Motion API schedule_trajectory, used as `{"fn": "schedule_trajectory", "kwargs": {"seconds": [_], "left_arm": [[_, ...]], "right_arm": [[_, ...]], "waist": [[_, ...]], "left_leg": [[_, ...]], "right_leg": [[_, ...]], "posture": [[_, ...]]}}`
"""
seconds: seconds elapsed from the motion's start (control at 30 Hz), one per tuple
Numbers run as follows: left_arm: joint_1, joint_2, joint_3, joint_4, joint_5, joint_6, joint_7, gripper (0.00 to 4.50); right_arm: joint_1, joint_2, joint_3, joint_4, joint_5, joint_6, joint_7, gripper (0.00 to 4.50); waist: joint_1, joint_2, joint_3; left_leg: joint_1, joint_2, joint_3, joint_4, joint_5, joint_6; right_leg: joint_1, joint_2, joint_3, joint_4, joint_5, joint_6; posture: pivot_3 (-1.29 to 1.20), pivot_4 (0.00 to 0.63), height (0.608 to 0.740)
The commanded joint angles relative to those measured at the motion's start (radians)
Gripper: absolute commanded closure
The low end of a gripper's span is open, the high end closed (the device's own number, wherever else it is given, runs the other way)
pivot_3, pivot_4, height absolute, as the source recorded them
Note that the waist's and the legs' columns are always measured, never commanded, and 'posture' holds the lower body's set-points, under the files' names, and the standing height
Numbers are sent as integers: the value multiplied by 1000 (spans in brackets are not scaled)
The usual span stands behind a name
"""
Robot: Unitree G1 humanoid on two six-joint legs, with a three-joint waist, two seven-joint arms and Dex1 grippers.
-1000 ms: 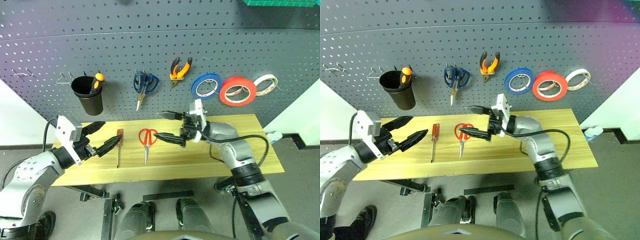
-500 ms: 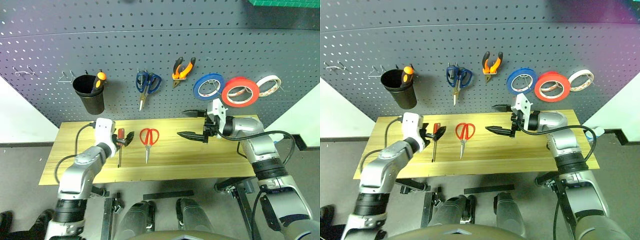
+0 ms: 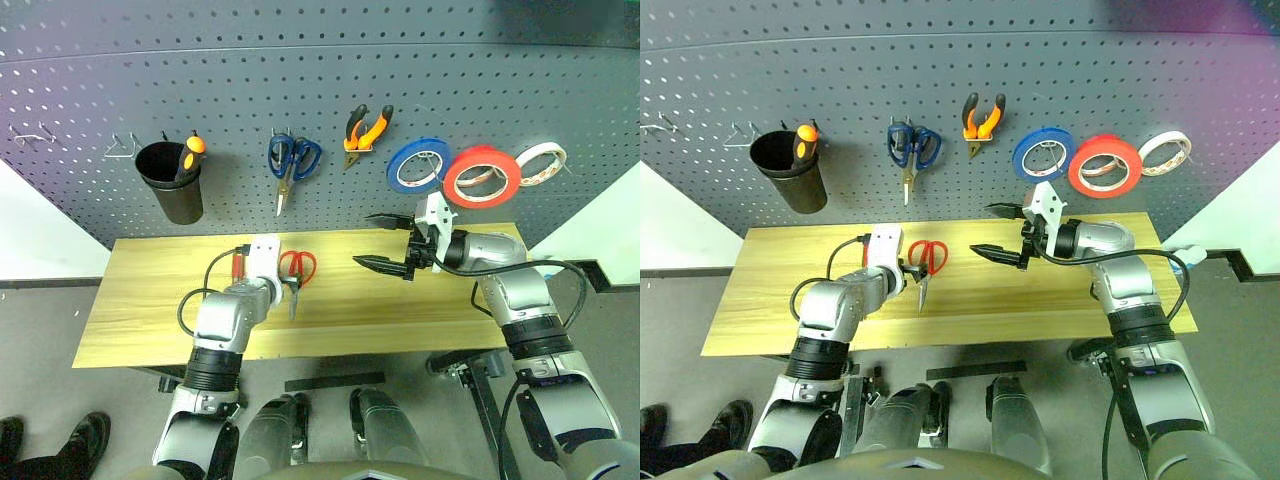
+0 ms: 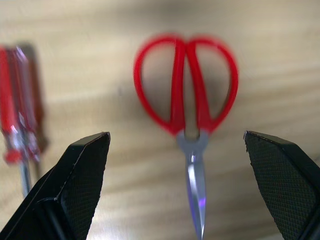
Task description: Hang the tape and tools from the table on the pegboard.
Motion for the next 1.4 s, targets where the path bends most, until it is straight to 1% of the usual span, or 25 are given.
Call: {"fn": "schedule_trajectory", "kwargs": {"seconds": [0.03,0.1,0.13,0.2,0.23,0.4,0.7,1.03,1.13,1.17,1.4], "left_arm": [[-42,10,-22,21,36,25,-2,0],[-54,6,-17,48,36,41,-14,0],[-59,18,-36,60,44,40,-28,0],[-69,6,-17,85,44,49,-27,0],[-76,14,-33,94,53,45,-35,0],[-95,11,-36,135,76,35,-41,0],[-129,7,-52,213,113,-10,-65,0],[-142,-7,-57,273,138,-33,-90,0],[-140,-22,-30,279,133,-25,-85,572],[-139,-25,-24,280,134,-20,-82,837],[-131,-35,-14,273,138,0,-70,3205]], "right_arm": [[4,-14,-29,-60,12,9,-8,30],[9,-12,-30,-74,11,17,-15,30],[12,-10,-31,-83,11,20,-20,30],[15,-8,-35,-95,12,27,-29,30],[17,-8,-37,-99,14,31,-33,30],[34,-16,-45,-120,17,38,-48,30],[57,-24,-63,-166,23,60,-78,30],[57,-33,-74,-190,22,73,-108,30],[53,-34,-78,-192,24,74,-114,0],[54,-35,-79,-196,25,74,-115,0],[46,-38,-88,-190,33,80,-126,0]], "waist": [[-6,0,7],[-8,0,12],[-9,0,14],[-10,0,18],[-10,0,19],[-10,-3,26],[-15,-4,34],[-40,-4,41],[-43,-4,41],[-43,-4,41],[-43,-4,42]], "left_leg": [[0,0,0,0,0,0],[0,0,0,0,0,0],[0,0,0,0,0,0],[0,0,0,0,0,0],[0,0,0,0,0,0],[0,0,0,0,0,0],[0,1,0,0,-1,0],[-1,1,1,0,-1,1],[-1,1,0,0,-1,1],[-1,1,1,0,-1,1],[-1,1,1,0,-1,1]], "right_leg": [[0,0,0,0,0,0],[0,0,0,0,0,0],[0,0,0,0,0,0],[0,0,0,0,0,0],[0,0,0,0,0,0],[-1,0,0,0,0,0],[-1,0,0,0,0,0],[-1,0,0,0,0,1],[-1,0,0,0,0,1],[-1,0,0,0,0,1],[-1,0,0,0,0,1]], "posture": [[-219,266,740],[-226,269,740],[-232,272,740],[-236,274,740],[-240,276,740],[-258,280,740],[-293,288,740],[-306,296,740],[-307,299,740],[-308,300,740],[-306,306,740]]}}
